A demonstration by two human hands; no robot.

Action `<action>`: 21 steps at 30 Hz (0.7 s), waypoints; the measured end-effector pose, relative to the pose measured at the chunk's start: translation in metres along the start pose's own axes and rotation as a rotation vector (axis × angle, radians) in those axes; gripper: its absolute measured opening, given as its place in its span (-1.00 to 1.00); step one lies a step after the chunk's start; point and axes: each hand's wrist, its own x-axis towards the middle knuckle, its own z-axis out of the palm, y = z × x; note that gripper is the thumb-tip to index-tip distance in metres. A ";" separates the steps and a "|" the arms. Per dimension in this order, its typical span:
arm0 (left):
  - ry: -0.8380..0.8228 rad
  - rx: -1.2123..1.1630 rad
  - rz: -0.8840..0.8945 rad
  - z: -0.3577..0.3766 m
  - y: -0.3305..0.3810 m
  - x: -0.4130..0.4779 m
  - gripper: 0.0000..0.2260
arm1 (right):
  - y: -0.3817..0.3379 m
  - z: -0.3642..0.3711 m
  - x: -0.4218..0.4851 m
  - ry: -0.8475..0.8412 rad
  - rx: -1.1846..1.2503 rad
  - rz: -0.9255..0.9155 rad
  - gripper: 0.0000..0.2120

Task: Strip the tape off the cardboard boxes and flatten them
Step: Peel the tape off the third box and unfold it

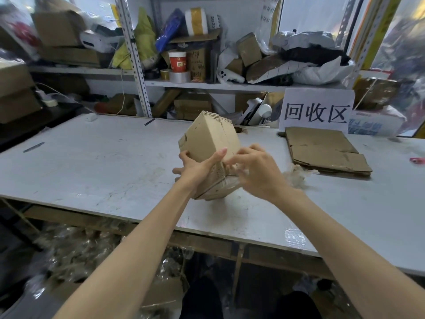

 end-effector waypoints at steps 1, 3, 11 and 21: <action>0.004 -0.011 -0.012 0.000 0.001 -0.001 0.13 | -0.001 0.003 -0.002 -0.012 -0.001 0.004 -0.84; 0.004 -0.041 -0.028 0.000 0.003 0.000 0.13 | 0.000 0.008 -0.004 0.006 0.008 0.038 -0.81; 0.009 0.007 0.013 0.004 0.006 -0.006 0.18 | 0.003 0.010 -0.001 -0.034 0.068 0.185 -0.77; -0.010 -0.265 -0.154 -0.006 0.008 0.011 0.09 | 0.015 0.015 -0.020 0.046 -0.001 -0.143 -0.80</action>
